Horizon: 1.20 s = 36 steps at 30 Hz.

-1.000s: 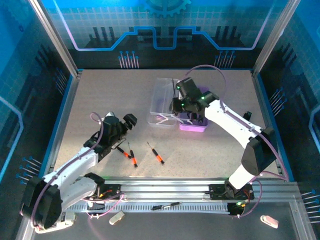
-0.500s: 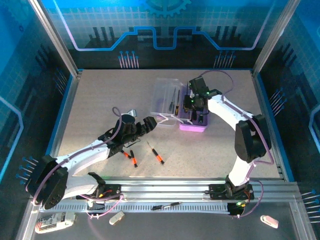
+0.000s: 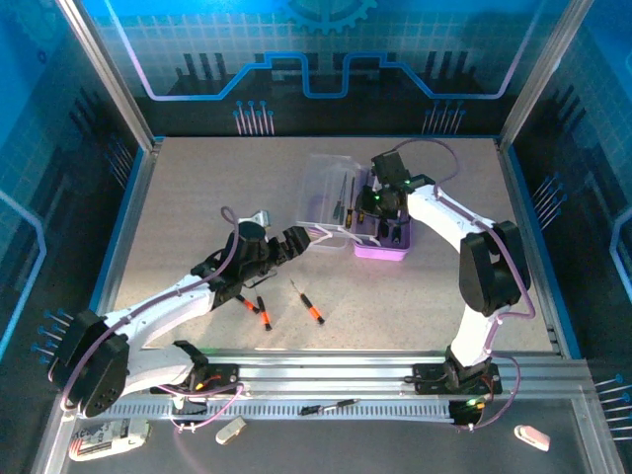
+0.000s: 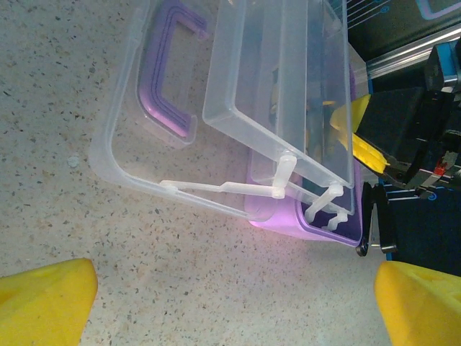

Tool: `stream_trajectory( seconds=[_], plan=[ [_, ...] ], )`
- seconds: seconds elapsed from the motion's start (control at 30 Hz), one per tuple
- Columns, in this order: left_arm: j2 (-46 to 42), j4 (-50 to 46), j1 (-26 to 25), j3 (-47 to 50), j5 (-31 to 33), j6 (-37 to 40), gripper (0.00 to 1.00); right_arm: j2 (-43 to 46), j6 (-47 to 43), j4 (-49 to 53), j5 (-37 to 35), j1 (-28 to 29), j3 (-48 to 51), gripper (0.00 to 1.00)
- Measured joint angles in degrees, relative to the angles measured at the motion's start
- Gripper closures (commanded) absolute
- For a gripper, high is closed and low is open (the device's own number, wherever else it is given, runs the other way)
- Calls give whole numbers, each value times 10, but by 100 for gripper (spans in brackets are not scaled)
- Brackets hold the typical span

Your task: Pack the tool kit

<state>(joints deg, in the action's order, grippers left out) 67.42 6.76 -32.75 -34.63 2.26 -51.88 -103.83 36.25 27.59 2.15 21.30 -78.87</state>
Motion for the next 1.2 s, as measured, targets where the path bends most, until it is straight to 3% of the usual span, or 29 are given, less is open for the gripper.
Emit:
stream_trajectory(
  seconds=[0.23, 0.53, 0.7, 0.93, 1.2],
  plan=[
    [0, -6, 0, -7, 7, 12, 1, 29, 9, 4, 7, 0, 8, 68],
    [-39, -60, 17, -9, 53, 39, 1, 187, -8, 22, -28, 11, 46, 67],
    [-52, -93, 52, -9, 66, 43, 1, 251, -30, 44, -62, 82, 81, 59],
    [-61, -193, 63, -25, 109, 22, 1, 248, -60, 58, -127, 250, 91, 54],
    [-89, -313, 91, -35, 144, -79, 1, 171, -101, 64, -152, 324, 77, 55]
  ],
)
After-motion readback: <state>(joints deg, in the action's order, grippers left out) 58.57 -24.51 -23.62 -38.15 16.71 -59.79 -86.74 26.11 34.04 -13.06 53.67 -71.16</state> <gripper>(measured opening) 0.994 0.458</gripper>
